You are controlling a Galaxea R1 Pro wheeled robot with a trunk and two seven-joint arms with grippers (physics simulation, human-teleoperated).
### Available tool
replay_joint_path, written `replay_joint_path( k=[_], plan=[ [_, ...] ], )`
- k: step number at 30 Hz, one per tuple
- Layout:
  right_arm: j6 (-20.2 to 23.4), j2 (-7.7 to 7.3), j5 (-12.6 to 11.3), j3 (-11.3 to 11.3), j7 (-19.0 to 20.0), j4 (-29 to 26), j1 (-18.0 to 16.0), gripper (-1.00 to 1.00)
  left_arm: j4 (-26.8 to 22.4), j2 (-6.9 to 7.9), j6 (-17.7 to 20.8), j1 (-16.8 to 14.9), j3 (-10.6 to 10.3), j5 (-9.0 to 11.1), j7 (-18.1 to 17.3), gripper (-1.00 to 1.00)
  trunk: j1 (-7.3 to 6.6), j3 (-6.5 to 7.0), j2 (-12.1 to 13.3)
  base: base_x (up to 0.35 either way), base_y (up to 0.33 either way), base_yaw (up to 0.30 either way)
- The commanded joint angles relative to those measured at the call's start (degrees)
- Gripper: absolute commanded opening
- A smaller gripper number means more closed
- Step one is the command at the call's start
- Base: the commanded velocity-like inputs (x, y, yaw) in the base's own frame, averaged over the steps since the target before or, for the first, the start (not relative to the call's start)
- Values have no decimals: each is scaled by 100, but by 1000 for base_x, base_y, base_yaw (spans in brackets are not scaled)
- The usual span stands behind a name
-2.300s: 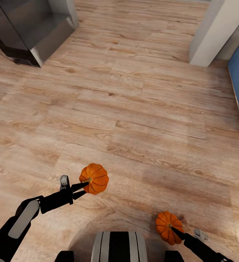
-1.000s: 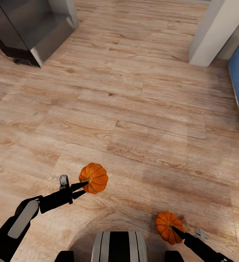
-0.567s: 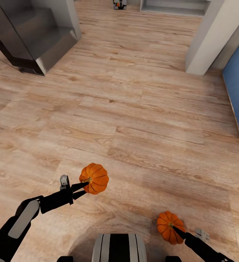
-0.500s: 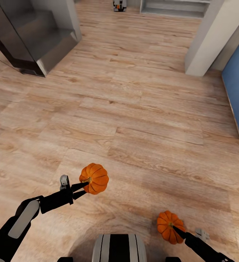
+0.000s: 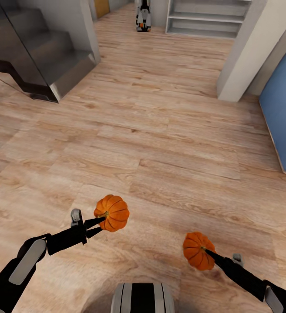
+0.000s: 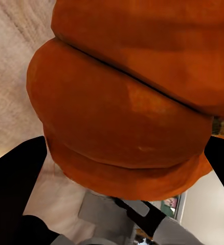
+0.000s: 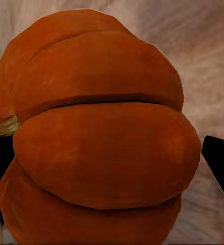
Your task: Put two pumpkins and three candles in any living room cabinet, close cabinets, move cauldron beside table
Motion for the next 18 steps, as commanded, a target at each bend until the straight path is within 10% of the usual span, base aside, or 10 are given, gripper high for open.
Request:
replay_joint_path(
  k=[1,6,18],
  plan=[
    [148,-2,-5,-23,13,-175,0,-100,0,6,22,-1,-4,10,-5,-100,-3,19,0,0,0,0],
    [552,5,-83,-32,37,-1047,0,-100,-1,15,22,-3,-3,7,-2,-100,-16,130,7,0,0,0],
    [588,-4,-86,-125,37,-1151,0,-100,0,-36,21,-1,-42,-42,26,-100,-47,396,23,0,0,0]
  ],
)
